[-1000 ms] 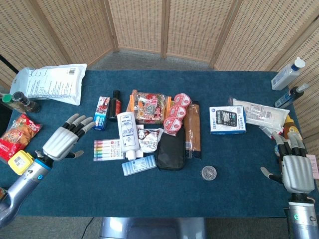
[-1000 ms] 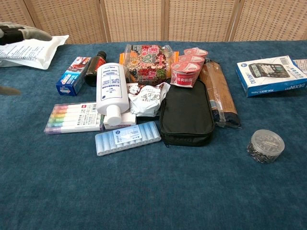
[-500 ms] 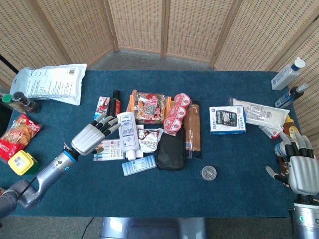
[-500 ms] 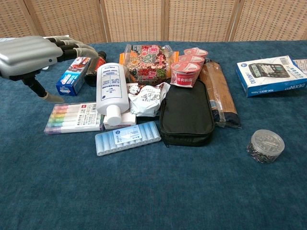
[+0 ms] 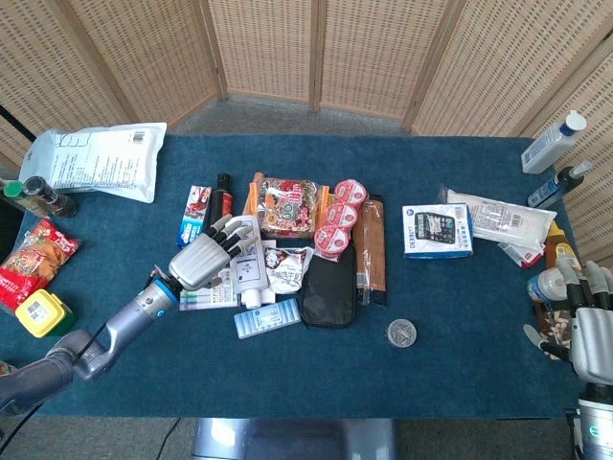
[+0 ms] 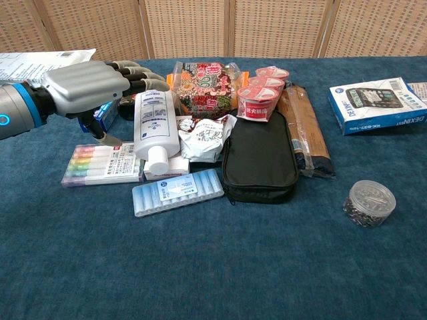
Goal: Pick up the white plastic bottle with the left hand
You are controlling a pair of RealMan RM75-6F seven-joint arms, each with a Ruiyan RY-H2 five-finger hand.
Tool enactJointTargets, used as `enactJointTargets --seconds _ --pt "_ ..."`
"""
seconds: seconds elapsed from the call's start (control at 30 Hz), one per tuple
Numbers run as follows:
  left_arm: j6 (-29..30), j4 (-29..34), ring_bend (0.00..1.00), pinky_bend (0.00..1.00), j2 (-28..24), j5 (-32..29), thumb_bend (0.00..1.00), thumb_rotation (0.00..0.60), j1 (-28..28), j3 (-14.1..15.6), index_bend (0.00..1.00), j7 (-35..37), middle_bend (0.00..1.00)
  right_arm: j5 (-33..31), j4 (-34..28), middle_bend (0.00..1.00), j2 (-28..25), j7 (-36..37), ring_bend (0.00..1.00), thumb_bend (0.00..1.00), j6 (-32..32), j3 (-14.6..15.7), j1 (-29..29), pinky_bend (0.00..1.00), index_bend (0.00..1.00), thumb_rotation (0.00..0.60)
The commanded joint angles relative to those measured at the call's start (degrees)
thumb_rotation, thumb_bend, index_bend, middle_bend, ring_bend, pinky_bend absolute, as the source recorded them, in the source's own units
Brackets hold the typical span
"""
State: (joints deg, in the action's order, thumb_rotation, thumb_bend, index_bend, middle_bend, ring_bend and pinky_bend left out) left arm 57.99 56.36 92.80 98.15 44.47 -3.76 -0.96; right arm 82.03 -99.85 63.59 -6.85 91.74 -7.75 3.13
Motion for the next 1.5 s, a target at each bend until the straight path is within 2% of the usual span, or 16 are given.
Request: enactJointTargets --seconds 0.03,0.13,0.23,0.33,0.43,0.5,0.57,0.67,0.7,0.83,1.0,1.17,1.5 --pt "-1.48 -3.37 0.01 0.00 2.73 -0.63 0.20 0.600 1.75 0.33 0.09 0.18 0.04 -0.04 -0.10 0.18 -0.19 0.49 0.00 0.00 0.24 -0.03 -0.31 0.00 0.00 0.600" --pt "-1.73 -5.62 0.05 0.00 4.77 -0.93 0.20 0.600 2.77 0.32 0.13 0.68 0.06 0.00 -0.20 0.18 -0.38 0.69 0.00 0.00 0.50 -0.03 -0.61 0.00 0.00 0.600" --pt "-1.83 -8.23 0.12 0.00 7.00 -1.23 0.20 0.600 3.79 0.46 0.17 1.58 0.09 -0.09 -0.39 0.18 -0.57 1.11 0.00 0.00 0.88 -0.07 -1.05 0.00 0.00 0.600" --pt "-1.79 -9.68 0.23 0.00 8.31 -1.54 0.23 0.600 4.44 0.56 0.24 2.49 0.16 -0.11 -0.43 0.18 -0.79 1.72 0.00 0.00 1.08 -0.15 -1.32 0.00 0.00 0.600" --pt "-0.20 -11.46 0.38 0.02 9.53 -1.83 0.30 0.600 4.57 0.41 0.37 3.46 0.28 0.08 -0.50 0.18 -0.93 2.28 0.00 0.00 1.34 -0.20 -1.56 0.00 0.00 0.600" --pt "0.74 -12.67 0.50 0.14 10.09 -2.05 0.36 0.600 4.46 0.48 0.46 3.61 0.38 0.25 -0.62 0.18 -1.03 2.95 0.00 0.00 1.34 -0.22 -1.65 0.00 0.00 0.600" --pt "0.88 -13.64 0.63 0.36 10.46 -2.32 0.42 0.600 4.33 0.81 0.58 3.42 0.50 0.37 -0.45 0.18 -1.06 3.45 0.00 0.00 1.36 -0.31 -1.68 0.00 0.00 0.600" --pt "2.25 -15.20 0.80 0.57 11.01 -2.32 0.46 0.600 4.13 1.11 0.72 3.19 0.66 0.54 -0.48 0.18 -1.07 4.52 0.00 0.00 1.32 -0.40 -1.73 0.00 0.00 0.600" --pt "2.92 -15.39 0.83 0.61 11.07 -2.43 0.47 0.600 3.99 1.05 0.75 3.70 0.69 0.58 -0.47 0.18 -1.12 4.68 0.00 0.00 1.29 -0.41 -1.75 0.00 0.00 0.600" --pt "6.27 -14.52 0.88 0.66 9.85 -3.17 0.48 0.600 3.21 0.36 0.79 6.27 0.74 0.84 -0.48 0.18 -1.10 4.96 0.00 0.00 1.24 -0.48 -1.73 0.00 0.00 0.600" --pt "9.09 -12.65 0.99 0.78 7.35 -4.41 0.49 0.600 2.02 -0.52 0.85 7.13 0.83 0.86 0.24 0.18 -0.57 6.10 0.00 0.00 0.87 -0.85 -1.39 0.00 0.00 0.600" --pt "12.36 -8.49 1.00 0.87 4.72 -6.56 0.52 0.600 0.46 -2.40 0.87 10.48 0.90 1.04 1.13 0.19 0.09 6.67 0.00 0.00 0.34 -1.02 -0.94 0.00 0.00 0.600" --pt "18.43 0.35 1.00 0.92 -0.44 -8.75 0.57 0.600 -1.29 -6.18 0.87 15.59 0.94 1.45 2.20 0.19 0.46 7.93 0.00 0.00 0.47 -1.20 -0.89 0.00 0.00 0.600"
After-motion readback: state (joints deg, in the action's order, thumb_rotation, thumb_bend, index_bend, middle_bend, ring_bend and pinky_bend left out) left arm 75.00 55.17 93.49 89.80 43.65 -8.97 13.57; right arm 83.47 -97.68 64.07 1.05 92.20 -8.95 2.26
